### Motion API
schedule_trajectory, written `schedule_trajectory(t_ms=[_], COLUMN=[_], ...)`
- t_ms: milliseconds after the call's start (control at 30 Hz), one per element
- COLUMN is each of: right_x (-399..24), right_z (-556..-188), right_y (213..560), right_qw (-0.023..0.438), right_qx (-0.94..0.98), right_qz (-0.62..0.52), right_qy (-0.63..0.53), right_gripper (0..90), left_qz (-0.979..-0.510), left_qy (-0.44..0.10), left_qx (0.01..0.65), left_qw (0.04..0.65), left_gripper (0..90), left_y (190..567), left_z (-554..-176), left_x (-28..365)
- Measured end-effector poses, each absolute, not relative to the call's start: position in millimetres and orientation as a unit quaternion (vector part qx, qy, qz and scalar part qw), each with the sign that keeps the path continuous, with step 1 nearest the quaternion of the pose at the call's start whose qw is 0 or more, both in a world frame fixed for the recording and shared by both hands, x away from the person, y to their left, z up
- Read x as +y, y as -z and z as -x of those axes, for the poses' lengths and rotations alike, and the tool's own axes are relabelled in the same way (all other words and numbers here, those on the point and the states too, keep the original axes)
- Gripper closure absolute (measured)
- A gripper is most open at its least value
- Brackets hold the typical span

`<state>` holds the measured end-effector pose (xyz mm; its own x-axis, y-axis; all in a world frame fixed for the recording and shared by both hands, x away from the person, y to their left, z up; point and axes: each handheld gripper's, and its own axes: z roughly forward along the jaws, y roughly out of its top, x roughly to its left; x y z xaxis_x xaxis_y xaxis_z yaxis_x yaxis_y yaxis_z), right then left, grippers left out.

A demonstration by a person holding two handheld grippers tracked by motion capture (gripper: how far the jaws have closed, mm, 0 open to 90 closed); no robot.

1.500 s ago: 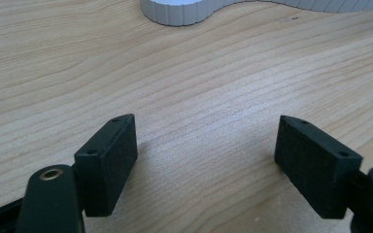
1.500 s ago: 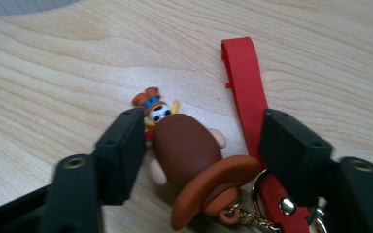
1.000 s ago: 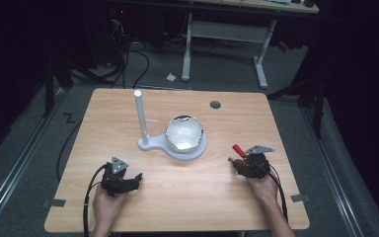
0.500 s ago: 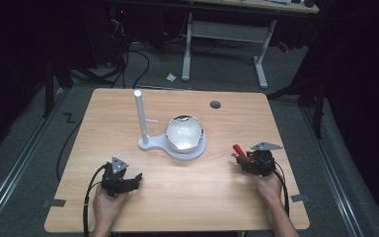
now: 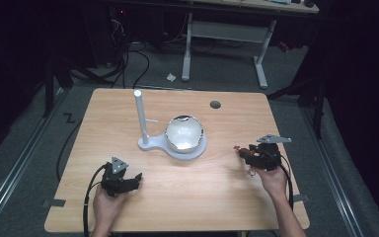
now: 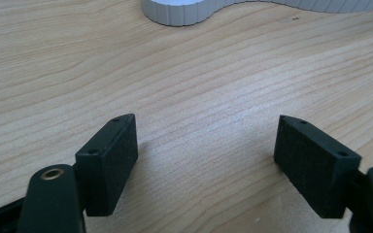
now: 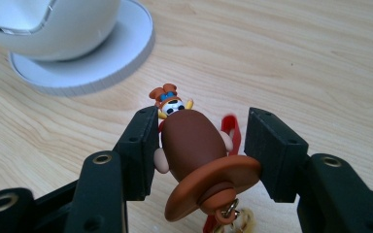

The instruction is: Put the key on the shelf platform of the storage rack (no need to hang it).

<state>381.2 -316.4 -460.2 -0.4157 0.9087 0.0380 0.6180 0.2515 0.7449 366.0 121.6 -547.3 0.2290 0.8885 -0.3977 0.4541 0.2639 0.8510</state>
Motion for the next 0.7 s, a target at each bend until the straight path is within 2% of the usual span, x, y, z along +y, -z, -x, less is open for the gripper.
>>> schedule_trajectory(t_ms=[700], right_x=[-302], right_z=[-377], right_y=[393], right_qw=[0.207], right_qx=[0.766], right_qz=[-0.461], right_qy=[-0.398], right_gripper=[47.7], left_qz=[-0.573], left_qy=[-0.203], left_qx=[0.587], left_qw=[0.536], left_gripper=[24.1], left_y=[547], left_z=[-366], left_x=[122])
